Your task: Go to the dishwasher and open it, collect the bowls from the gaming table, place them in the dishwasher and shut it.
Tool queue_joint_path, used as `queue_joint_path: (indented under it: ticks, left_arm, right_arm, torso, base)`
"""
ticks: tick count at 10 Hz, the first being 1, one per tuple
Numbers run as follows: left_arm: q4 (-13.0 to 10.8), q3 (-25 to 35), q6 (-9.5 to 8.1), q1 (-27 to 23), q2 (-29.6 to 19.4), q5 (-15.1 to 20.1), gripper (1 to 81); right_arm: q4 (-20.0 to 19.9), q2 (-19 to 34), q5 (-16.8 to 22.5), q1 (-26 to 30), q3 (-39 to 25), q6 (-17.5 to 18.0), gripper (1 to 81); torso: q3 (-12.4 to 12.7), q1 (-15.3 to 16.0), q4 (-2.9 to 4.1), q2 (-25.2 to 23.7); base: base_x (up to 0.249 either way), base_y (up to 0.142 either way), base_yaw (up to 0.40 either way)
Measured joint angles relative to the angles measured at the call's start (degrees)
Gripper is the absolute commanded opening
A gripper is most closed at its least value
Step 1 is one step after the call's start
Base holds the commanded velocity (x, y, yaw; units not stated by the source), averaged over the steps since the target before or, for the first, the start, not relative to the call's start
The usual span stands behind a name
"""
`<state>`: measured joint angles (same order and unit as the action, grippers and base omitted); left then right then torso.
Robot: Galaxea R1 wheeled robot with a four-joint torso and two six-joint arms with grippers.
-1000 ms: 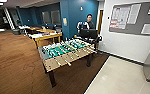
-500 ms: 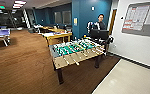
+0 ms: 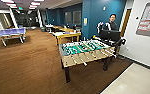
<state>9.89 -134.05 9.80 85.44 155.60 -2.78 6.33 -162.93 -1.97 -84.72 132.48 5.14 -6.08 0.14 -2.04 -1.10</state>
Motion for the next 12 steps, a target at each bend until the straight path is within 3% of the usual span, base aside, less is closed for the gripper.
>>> queue_joint_path:
  ticks: [5, 12]
  left_arm:
    - [0.0, -5.3, -0.02, 0.0, 3.3, 0.1, 81.1]
    - [0.0, -5.9, -0.07, 0.1, 3.7, 0.3, 81.1]
  right_arm:
    - [0.1, -1.1, 0.0, 0.0, 0.1, 0.0, 81.1]
    - [0.1, -1.1, 0.1, 0.1, 0.4, 0.0, 81.1]
  torso:
    - [0.0, 0.0, 0.0, 0.0]
    - [0.0, 0.0, 0.0, 0.0]
  base:
    - [0.0, 0.0, 0.265]
    - [0.0, 0.0, 0.257]
